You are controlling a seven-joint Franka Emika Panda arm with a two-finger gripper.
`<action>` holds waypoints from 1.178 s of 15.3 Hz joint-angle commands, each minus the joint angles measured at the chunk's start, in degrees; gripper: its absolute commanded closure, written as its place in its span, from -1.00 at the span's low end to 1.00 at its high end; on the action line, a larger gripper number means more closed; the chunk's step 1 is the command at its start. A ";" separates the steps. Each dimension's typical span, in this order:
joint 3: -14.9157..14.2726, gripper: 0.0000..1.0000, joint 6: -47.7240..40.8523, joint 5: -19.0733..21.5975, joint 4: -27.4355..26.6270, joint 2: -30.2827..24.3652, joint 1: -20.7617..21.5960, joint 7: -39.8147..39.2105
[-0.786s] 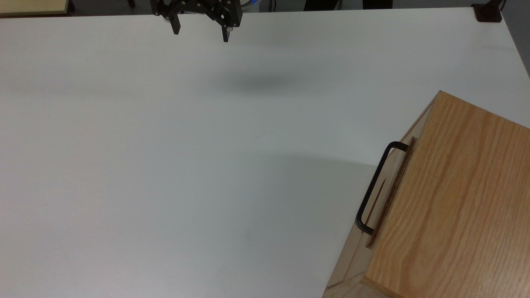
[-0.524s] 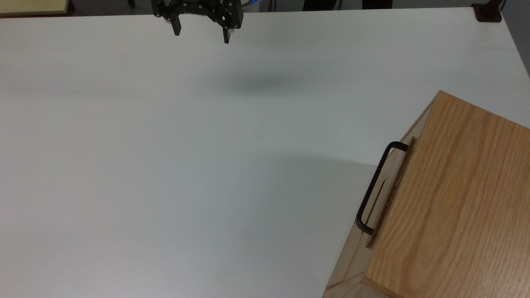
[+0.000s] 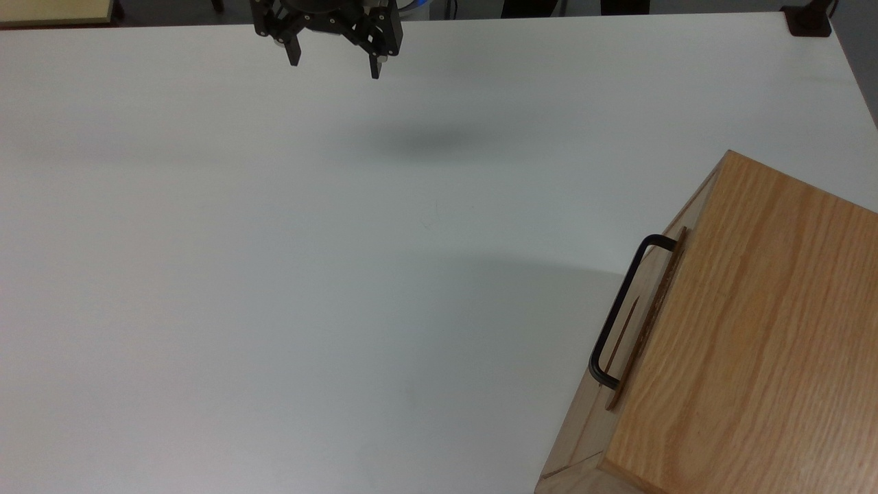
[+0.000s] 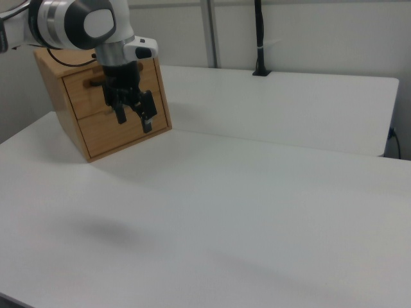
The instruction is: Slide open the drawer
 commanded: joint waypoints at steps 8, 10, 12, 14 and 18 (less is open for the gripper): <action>0.64 -1.00 13.20 0.67 4.27 7.62 -0.20 17.65; 0.82 -1.00 16.21 2.07 6.54 10.17 0.32 21.97; 0.82 -1.00 17.00 4.61 9.35 13.51 2.17 24.19; 1.69 -1.00 17.36 9.17 11.21 15.63 2.35 25.33; 2.93 -1.00 22.61 20.24 11.30 15.98 2.26 25.51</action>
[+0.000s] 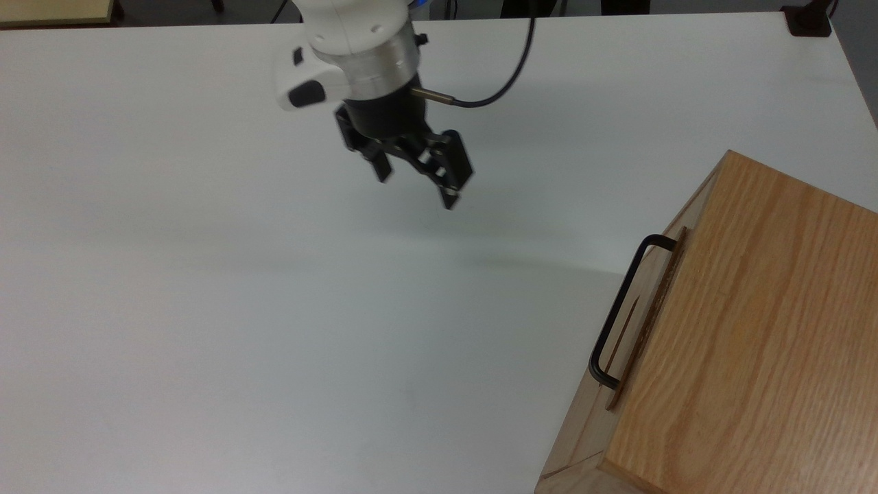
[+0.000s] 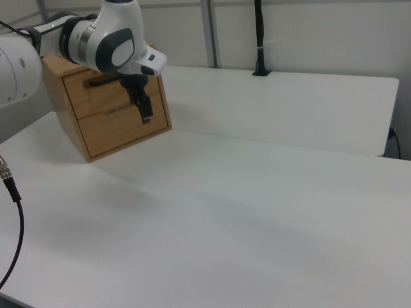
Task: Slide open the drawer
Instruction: 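Move the gripper down toward the black drawer handle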
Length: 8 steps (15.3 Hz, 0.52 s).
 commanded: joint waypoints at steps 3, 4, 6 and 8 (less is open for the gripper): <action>1.66 -1.00 10.10 11.45 1.75 1.66 -0.02 1.00; 2.97 -1.00 12.47 11.54 1.66 1.83 -0.02 1.00; 5.95 -1.00 18.26 11.54 1.75 3.85 -0.02 1.18; 8.07 -1.00 23.37 11.63 1.66 5.00 -0.02 1.26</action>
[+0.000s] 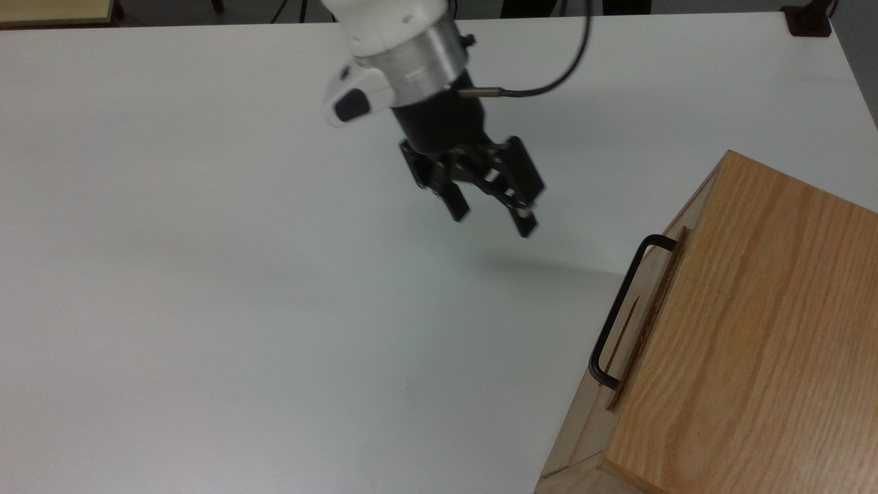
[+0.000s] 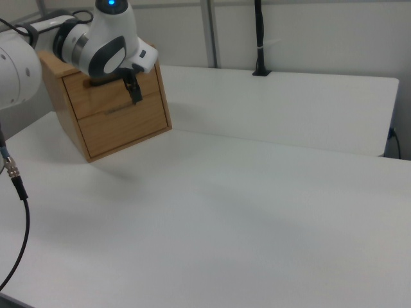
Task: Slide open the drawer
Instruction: 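Move the gripper down toward the black drawer handle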
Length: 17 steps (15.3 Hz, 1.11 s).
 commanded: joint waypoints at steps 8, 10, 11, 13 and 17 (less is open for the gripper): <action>7.79 -0.75 23.26 0.73 1.18 7.37 1.90 5.16; 7.71 -0.61 25.73 0.64 1.10 7.90 2.78 5.07; 7.71 -0.54 26.35 0.64 1.10 8.25 3.31 5.07; 7.80 -0.50 28.71 0.64 1.18 9.13 4.02 5.07; 7.80 -0.50 32.41 0.56 2.15 10.36 5.68 5.16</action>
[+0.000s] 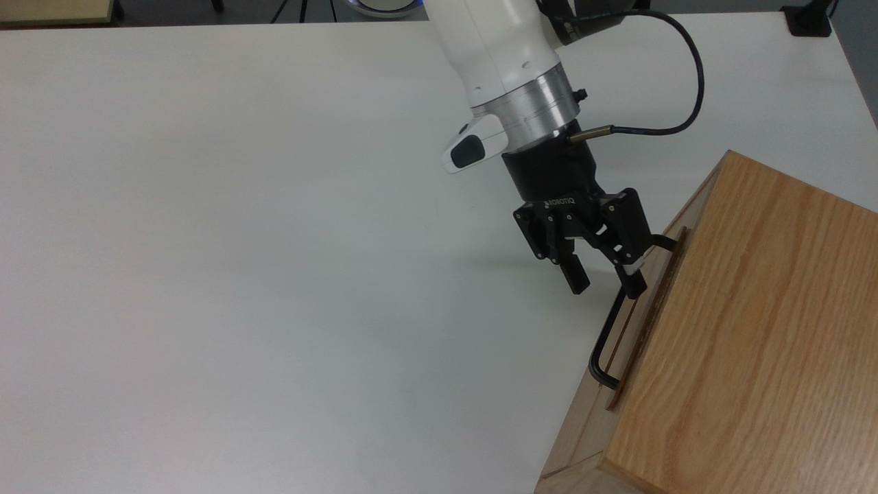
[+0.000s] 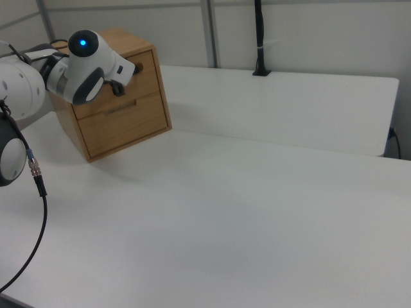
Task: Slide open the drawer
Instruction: 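Close the gripper on the black bar handle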
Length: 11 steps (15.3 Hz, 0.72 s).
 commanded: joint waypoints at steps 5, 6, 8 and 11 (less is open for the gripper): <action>-0.09 0.14 5.40 0.29 2.63 3.35 2.57 0.44; -0.18 0.30 5.40 0.29 2.63 3.35 2.48 0.44; -0.18 0.56 5.40 0.29 2.63 3.18 2.31 0.44; -0.18 0.67 5.31 0.20 2.20 2.83 1.61 0.35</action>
